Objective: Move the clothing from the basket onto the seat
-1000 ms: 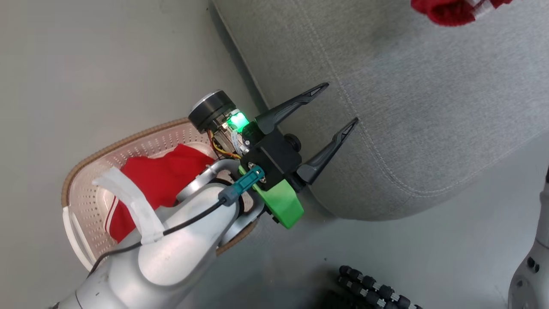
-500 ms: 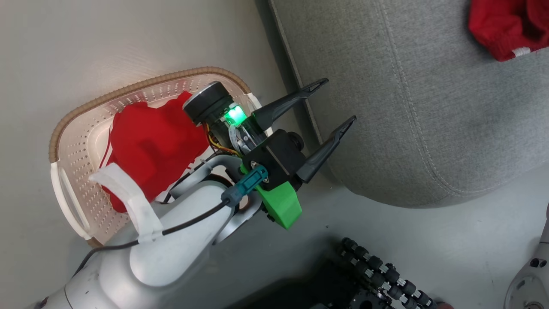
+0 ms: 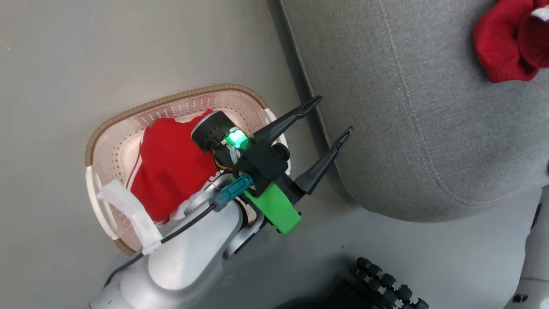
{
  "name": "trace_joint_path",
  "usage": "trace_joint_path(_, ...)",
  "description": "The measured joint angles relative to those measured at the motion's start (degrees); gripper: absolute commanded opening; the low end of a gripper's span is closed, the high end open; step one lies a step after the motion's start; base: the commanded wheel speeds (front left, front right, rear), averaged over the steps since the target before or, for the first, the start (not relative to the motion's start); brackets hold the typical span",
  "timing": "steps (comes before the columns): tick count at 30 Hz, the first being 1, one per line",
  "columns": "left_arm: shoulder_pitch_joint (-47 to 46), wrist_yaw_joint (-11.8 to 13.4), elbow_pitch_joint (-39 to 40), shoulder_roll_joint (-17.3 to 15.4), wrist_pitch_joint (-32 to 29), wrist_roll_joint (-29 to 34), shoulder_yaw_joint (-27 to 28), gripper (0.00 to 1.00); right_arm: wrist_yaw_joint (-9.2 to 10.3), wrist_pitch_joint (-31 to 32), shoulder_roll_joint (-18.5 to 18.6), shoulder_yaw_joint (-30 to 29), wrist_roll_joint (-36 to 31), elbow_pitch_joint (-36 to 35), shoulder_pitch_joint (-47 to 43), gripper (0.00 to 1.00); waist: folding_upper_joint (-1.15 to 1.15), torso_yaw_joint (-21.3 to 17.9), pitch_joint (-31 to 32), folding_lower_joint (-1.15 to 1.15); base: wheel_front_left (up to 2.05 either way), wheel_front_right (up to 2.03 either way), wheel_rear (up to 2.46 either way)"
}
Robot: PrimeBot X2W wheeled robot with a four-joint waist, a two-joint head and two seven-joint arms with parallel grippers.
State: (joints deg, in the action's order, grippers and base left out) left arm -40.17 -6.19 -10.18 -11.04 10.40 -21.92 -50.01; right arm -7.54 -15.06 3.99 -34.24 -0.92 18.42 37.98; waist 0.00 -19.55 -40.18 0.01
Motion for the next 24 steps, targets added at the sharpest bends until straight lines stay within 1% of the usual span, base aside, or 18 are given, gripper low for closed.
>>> trace_joint_path(1,0.55,0.13,-0.86,0.41,0.94,-0.55,0.42,1.0,0.01,0.0,-0.03,1.48,-0.35,-0.12,-1.34,1.0,0.0,0.21,0.83,0.0,0.0,0.0,0.0)
trace_joint_path(3,2.2,0.64,-3.27,1.21,2.4,-2.74,1.87,1.0,0.0,0.0,-0.33,6.33,-0.88,-0.13,-4.87,1.0,0.0,0.8,3.07,0.0,0.0,0.0,0.0)
trace_joint_path(8,6.1,1.75,-7.58,2.94,4.32,-5.53,5.46,1.0,0.0,0.0,-0.64,15.95,-0.79,0.07,-11.87,1.0,0.0,2.58,8.58,-0.01,0.0,0.0,0.0)
trace_joint_path(10,7.87,2.8,-8.86,3.32,4.47,-5.91,8.1,1.0,0.0,0.0,-0.63,21.26,0.07,-0.03,-14.45,1.0,0.0,3.66,10.98,-0.01,0.0,0.0,0.0)
trace_joint_path(13,11.5,4.11,-6.89,4.98,4.67,-5.82,14.67,1.0,0.0,0.0,-0.3,28.69,0.99,0.33,-17.67,1.0,0.0,5.5,14.25,-0.01,0.0,0.0,0.0)
trace_joint_path(14,12.78,4.26,-6.5,5.28,4.72,-5.38,16.48,1.0,0.0,0.0,-0.2,30.31,1.64,0.38,-18.57,1.0,0.0,6.08,15.17,-0.01,0.0,0.0,0.0)
trace_joint_path(16,16.92,5.01,-5.28,6.41,4.72,-4.49,21.32,1.0,0.0,0.0,0.11,33.26,3.05,-0.01,-20.43,1.0,0.0,7.66,17.44,-0.01,0.0,0.0,0.0)
trace_joint_path(20,24.1,5.9,-3.7,7.2,4.72,-1.3,30.14,1.0,0.0,0.0,0.07,38.28,4.82,-2.35,-23.11,1.0,0.0,10.62,21.97,-0.01,0.0,0.0,0.0)
trace_joint_path(21,25.83,5.91,-3.52,7.3,4.72,-0.65,31.56,1.0,0.0,0.0,0.07,38.62,5.11,-2.74,-24.07,1.0,0.0,11.17,22.99,-0.01,0.0,0.0,0.0)
trace_joint_path(23,30.37,5.23,-2.92,7.67,4.72,0.78,35.15,1.0,0.0,0.0,0.01,38.86,5.75,-3.87,-26.65,1.0,0.0,12.5,25.68,-0.01,0.0,0.0,0.0)
trace_joint_path(24,31.89,4.75,-2.64,7.82,4.72,1.42,36.09,1.0,0.0,0.0,-0.09,38.82,5.98,-4.45,-27.53,1.0,0.0,13.01,26.75,-0.01,0.0,0.0,0.0)
